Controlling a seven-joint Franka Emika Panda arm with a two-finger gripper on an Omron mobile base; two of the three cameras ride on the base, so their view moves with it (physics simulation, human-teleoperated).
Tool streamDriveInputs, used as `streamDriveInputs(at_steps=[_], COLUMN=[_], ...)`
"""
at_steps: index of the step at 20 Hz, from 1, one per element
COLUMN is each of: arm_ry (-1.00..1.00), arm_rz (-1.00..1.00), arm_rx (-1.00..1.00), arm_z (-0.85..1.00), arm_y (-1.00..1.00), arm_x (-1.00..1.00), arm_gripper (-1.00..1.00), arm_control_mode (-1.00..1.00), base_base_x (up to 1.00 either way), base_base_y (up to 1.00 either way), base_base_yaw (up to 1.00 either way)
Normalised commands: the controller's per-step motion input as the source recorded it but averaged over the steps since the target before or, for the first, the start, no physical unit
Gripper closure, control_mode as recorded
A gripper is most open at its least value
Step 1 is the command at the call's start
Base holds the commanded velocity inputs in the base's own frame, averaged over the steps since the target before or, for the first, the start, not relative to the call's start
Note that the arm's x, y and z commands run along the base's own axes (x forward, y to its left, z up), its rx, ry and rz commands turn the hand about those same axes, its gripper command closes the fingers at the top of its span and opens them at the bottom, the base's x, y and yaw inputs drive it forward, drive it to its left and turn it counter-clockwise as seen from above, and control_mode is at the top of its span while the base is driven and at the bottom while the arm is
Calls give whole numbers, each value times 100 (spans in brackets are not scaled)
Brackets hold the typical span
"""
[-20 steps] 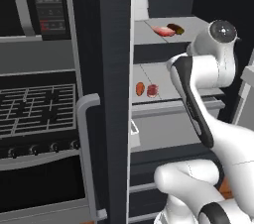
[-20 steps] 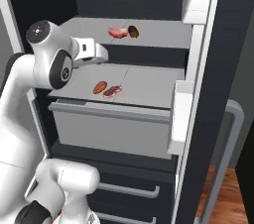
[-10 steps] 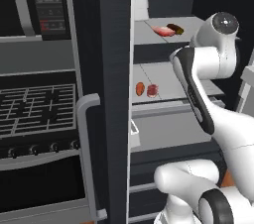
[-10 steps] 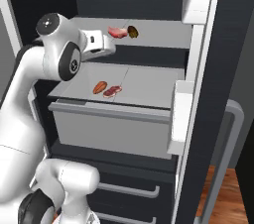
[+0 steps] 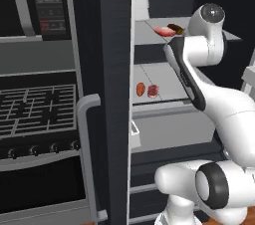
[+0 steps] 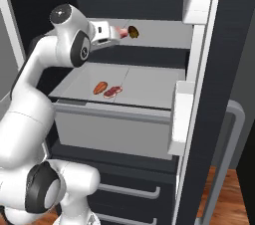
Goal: Place one sweet potato and one steak in each tupperware on the nearby counter, to pack two identical lunches.
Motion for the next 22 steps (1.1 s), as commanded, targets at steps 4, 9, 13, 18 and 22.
streamDriveInputs(at_steps=[4, 9, 13, 18, 22], arm_ry=[1, 1, 4, 5, 8], arm_rz=[0, 0, 0, 0, 0], arm_rx=[0, 0, 0, 0, 0], arm_z=[0, 0, 0, 0, 0], arm_y=[0, 0, 0, 0, 1], arm_x=[67, 69, 66, 75, 78], arm_gripper=[-100, -100, -100, -100, -100], arm_control_mode=[-100, -100, -100, -100, -100], base_base_x=[0, 0, 0, 0, 0], base_base_y=[0, 0, 0, 0, 0], base_base_yaw=[0, 0, 0, 0, 0])
